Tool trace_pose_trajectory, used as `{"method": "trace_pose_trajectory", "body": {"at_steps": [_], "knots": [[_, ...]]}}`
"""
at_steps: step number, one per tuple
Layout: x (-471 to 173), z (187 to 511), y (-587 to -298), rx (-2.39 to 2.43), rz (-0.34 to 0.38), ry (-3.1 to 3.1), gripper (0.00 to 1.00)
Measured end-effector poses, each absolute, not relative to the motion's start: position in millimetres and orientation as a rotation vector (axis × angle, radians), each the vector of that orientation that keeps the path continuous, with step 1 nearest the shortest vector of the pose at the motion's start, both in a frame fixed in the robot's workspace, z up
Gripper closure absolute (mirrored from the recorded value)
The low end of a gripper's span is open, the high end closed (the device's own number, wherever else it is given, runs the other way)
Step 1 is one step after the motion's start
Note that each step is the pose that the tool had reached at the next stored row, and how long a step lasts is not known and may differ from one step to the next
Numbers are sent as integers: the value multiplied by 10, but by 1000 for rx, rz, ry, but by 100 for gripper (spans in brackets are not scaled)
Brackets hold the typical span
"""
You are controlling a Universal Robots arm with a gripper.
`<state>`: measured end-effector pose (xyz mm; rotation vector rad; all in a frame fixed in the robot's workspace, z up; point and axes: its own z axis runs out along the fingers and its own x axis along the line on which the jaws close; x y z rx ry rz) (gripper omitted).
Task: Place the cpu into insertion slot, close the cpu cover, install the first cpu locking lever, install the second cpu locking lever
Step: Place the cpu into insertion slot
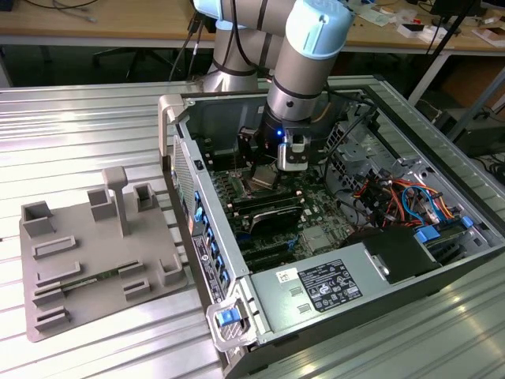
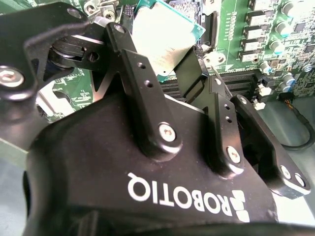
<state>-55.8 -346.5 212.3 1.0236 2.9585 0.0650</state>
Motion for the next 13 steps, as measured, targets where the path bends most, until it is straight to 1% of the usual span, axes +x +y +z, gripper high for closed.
{"method": "trace_pose_trajectory", "body": {"at_steps": [13], "knots": [[-558,2120,-3465,1072,65,2941,45]]}}
